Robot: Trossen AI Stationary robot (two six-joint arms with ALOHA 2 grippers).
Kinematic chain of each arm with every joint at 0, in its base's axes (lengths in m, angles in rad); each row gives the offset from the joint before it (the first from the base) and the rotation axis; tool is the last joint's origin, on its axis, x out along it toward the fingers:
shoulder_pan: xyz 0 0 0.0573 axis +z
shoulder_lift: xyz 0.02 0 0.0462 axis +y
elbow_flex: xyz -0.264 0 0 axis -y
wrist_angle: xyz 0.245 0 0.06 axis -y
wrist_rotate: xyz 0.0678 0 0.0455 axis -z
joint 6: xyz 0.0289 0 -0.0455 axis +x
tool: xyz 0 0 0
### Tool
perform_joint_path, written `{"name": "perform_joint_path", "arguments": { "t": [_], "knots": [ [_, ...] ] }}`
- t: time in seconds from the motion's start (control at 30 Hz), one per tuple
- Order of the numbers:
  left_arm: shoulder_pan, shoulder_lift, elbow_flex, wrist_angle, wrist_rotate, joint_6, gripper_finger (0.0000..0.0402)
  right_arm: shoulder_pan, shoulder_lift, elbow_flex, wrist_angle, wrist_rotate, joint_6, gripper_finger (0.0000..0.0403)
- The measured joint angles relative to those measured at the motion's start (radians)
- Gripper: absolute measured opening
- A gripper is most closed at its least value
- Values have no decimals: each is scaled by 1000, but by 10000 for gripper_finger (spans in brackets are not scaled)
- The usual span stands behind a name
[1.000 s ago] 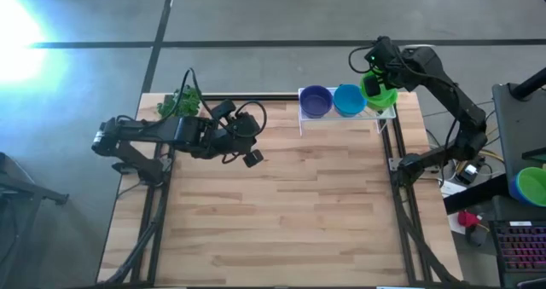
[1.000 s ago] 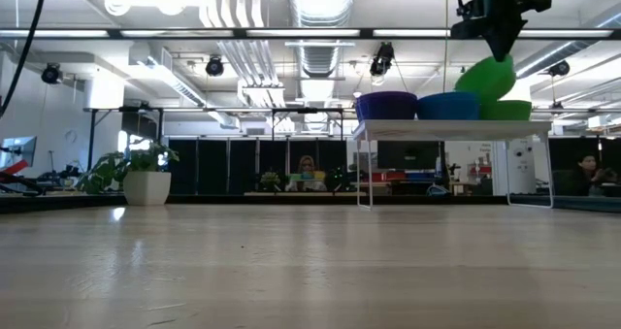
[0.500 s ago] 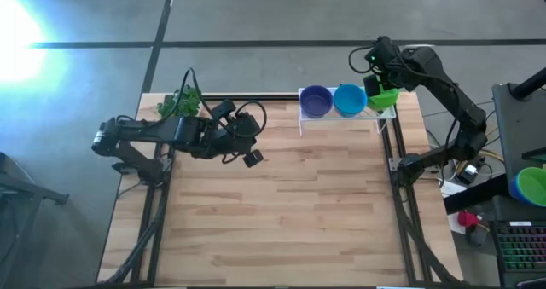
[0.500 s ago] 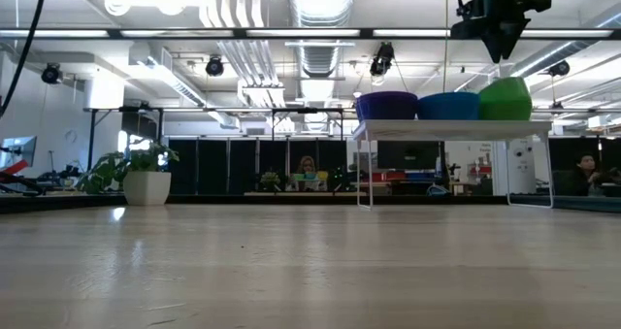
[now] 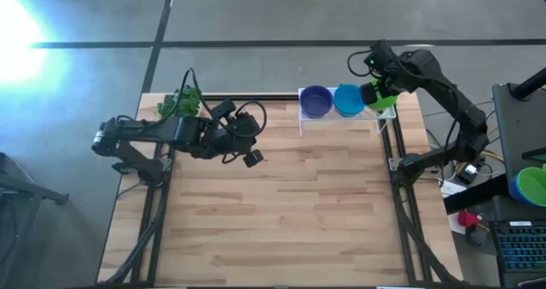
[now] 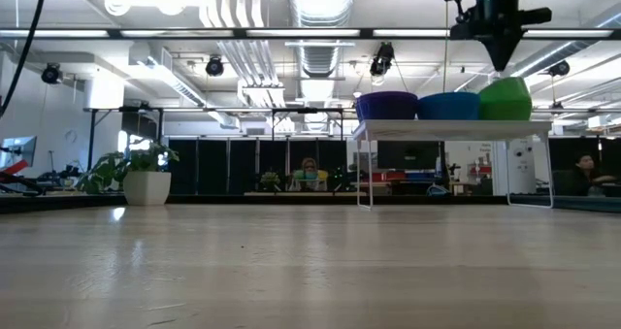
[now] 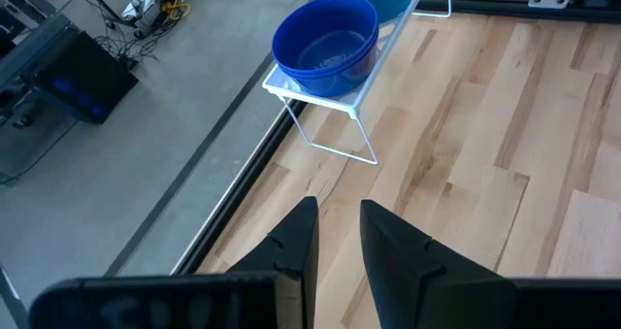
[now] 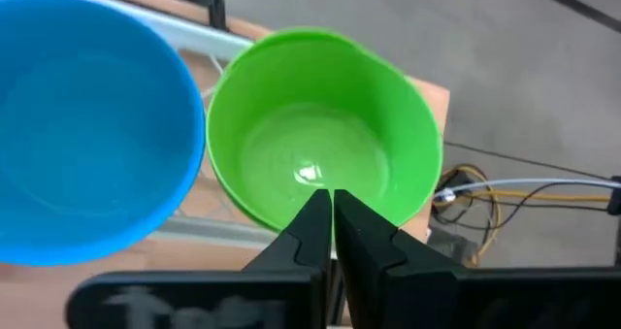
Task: Pick & Place Mini bowls
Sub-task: Stack the green bowl on top of the green bowls on the shelf, then return to Home Position
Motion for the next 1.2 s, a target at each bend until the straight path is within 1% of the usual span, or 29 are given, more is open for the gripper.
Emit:
{"name": "perform_joint_path", "arguments": {
  "t": [0.27,0.67,0.87,1.03,1.1,1.2],
  "knots": [
    [0,0,0,0,0,0,74,0,0,-74,0,-3,19,9],
    [0,0,0,0,0,-1,74,0,-3,-97,0,-18,36,8],
    [0,0,0,0,0,-3,74,0,-20,-130,0,-18,93,8],
    [0,0,0,0,0,-4,74,0,-21,-174,-1,-18,63,8],
    [0,0,0,0,0,-4,74,0,-23,-173,1,-11,59,8],
    [0,0,0,0,0,-5,74,0,-38,-154,1,30,59,8]
  ]
}}
